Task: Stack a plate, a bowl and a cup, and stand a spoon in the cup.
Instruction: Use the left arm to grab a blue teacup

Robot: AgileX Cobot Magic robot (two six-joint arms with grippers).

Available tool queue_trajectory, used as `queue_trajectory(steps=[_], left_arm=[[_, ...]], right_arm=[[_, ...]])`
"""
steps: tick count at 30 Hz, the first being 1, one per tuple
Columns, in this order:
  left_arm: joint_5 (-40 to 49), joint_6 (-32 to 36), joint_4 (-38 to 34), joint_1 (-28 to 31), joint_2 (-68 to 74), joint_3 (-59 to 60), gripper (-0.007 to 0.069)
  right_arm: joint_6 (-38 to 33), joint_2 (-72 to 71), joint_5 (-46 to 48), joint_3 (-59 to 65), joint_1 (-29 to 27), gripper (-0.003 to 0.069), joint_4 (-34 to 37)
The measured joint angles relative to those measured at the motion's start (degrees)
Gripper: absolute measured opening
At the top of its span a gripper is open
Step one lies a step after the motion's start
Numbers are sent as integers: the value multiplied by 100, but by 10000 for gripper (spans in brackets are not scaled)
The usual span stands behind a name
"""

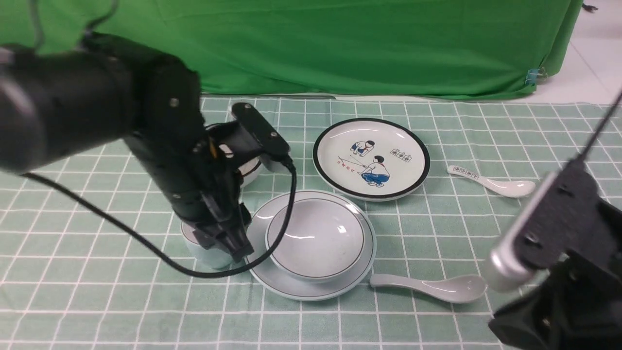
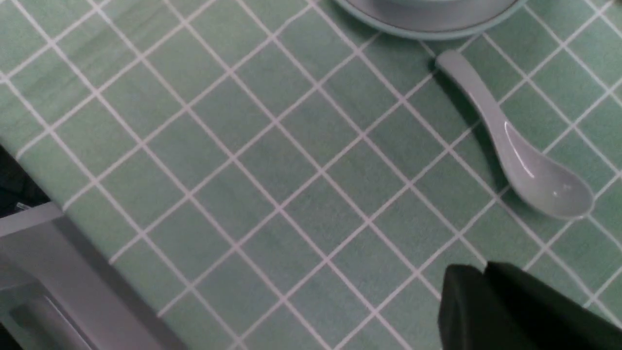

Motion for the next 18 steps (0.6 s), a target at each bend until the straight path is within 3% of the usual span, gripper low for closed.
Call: queue_trajectory(steps=[3,8,10,15,18], left_arm=[[-90,5,231,83,407,-54,356],[-115,73,108,287,774,-59,350],[-115,136,9,299,874,-59,288],[-16,149,-3,299,919,-88,53],[475,-169,90,288,755,-212,32]], right_arm=[[229,-398,5,343,0,87,0],[486,-734,11,606,0,87,0],[550,-843,9,645,0,87,0],[569,-940,10,646,0,89,0],[666,-940,10,646,0,91,0]])
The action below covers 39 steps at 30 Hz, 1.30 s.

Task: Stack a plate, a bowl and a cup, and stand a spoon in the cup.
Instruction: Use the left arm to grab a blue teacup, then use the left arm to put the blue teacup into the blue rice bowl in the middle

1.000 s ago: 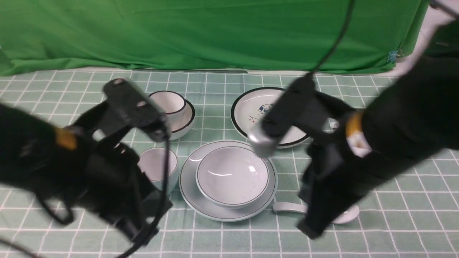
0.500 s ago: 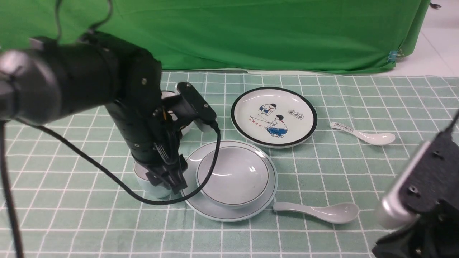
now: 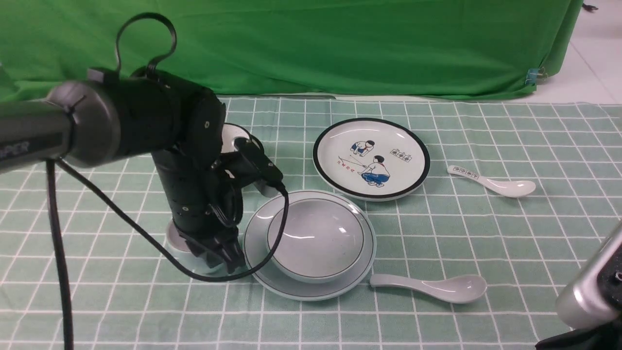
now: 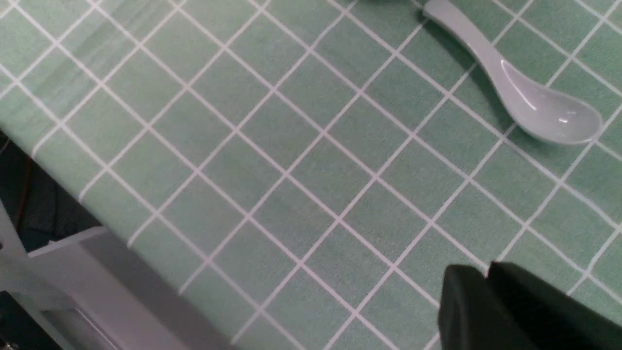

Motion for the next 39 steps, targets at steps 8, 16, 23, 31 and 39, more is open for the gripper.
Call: queue_trajectory(steps=[8,16,23,31,39], left_arm=[[450,191,-1085,-470,-731,-1127,32],[671,282,-942,-1158,479,-1908,32],[602,302,-677,-1298,1136,-2112,32],[338,302,-672,-1298,1205,-2115,37],[325,302,-598,-1298,1294,-2119,97]], right_arm=[[31,0,-25,0,0,106,0],[31,0,-25,0,0,122,-34],[31,0,-19,0,0,130,-47],[31,0,-19,0,0,139,-49],[41,0,-19,0,0,144,-54]])
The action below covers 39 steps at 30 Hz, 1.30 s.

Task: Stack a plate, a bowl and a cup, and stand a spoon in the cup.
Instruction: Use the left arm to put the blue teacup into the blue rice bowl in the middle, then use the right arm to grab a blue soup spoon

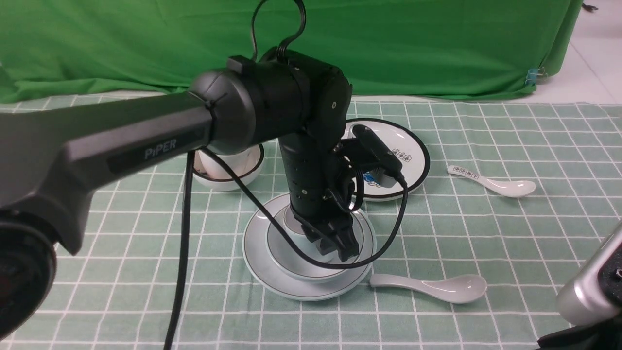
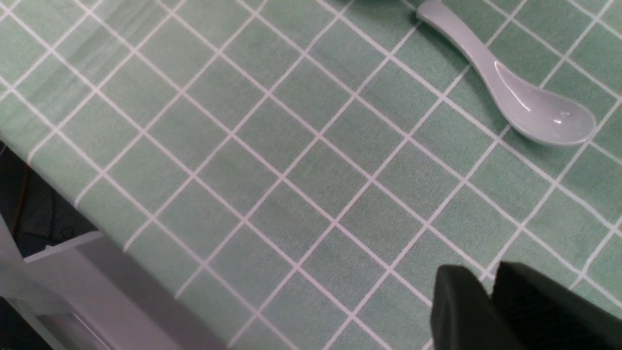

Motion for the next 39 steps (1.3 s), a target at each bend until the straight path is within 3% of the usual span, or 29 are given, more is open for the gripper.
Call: queue_trajectory(steps=[5,10,15,17,21,24,25,26,29,33,35,39], left_arm=[[-4,0,22,0,0,0,176],[150,-203,-117,0,-226,-49,335],[549,-410,-525,0,-918,-356,411],[580,-697,-687,0,-1564,-400,379],[612,-933,-742,0,-2462,-332,241],[610,-1022,-755,0,-3147,-62,125],[616,-1035,-776,0,-3720,318,52],[616,-1035,-775,0,-3785,318,48],[259,-1053,-794,0,-4822,1406,11],[-625,-1060,-841,0,-6210,2855,6],[-1367,-1060,-921,0,-6888,3800,6],[-2424,-1060,-993,0,-7942,4943,8]], right_arm=[[146,0,0,0,0,171,0],[-228,78,-192,0,0,302,-14],[-452,572,-606,-12,-12,304,-223],[-570,1110,-592,-167,-180,304,-311],[-1195,1973,-385,-614,-646,304,-324],[-1858,2554,-223,-949,-1007,304,-179],[-2446,2929,-117,-1166,-1270,304,107],[-2523,3033,-104,-1227,-1303,304,200],[-3799,3850,-46,-1676,-1726,313,1012],[-4838,4707,-65,-2128,-1895,382,1664],[-5187,5170,-147,-2338,-1912,425,1765],[-5503,5714,-481,-2498,-1912,439,1800]])
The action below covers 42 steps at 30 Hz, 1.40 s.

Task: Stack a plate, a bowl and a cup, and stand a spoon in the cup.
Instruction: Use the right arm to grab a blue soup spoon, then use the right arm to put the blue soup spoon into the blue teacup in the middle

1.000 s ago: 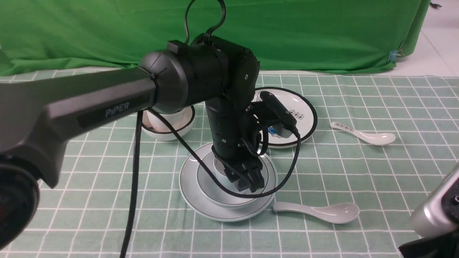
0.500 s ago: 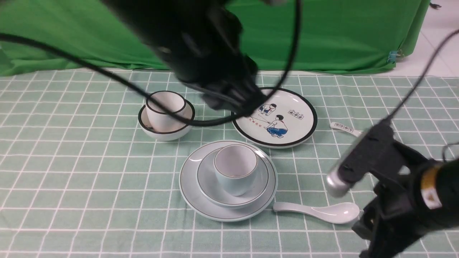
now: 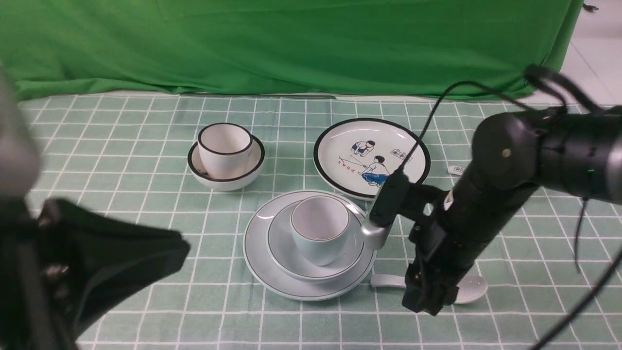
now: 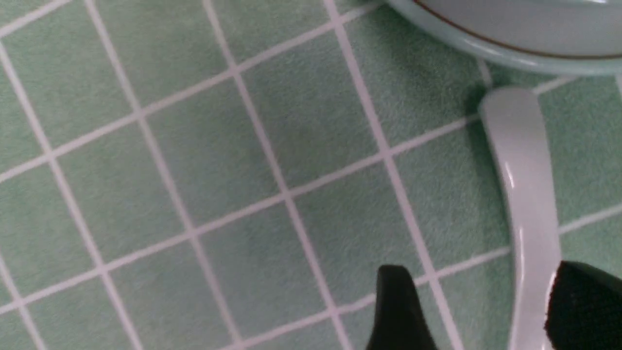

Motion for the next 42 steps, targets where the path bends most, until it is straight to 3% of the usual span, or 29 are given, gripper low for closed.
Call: queue_trajectory(steps=[3,10,14,17,25,29,32,34,38,42], left_arm=[[-417,0,-38,0,-509,555,8],[-404,-19,-62,0,-695,728,10],[-404,-24,-62,0,-695,728,9],[-404,-24,-62,0,-695,728,9],[-404,-24,-62,0,-695,728,9],[-404,-24,-62,0,-695,728,9],[-404,-24,-62,0,-695,728,9],[-415,-24,-7,0,-695,728,9],[-439,-24,84,0,-695,728,9],[-454,-24,223,0,-695,728,9]], right_arm=[[-132,333,-325,-40,-4,441,-23],[-256,628,-571,-120,-11,421,-56],[-263,653,-532,-151,-11,308,-96],[-231,638,-357,-151,-11,163,-81],[747,-36,245,-105,-11,165,-473],[1398,-1005,49,-10,-11,165,-102],[1436,-1870,-1676,528,170,165,1057],[1422,-2158,-3675,1095,582,165,1678],[1664,-2091,-6241,1627,1369,165,1792],[2128,-1743,-7532,1701,1802,165,1291]])
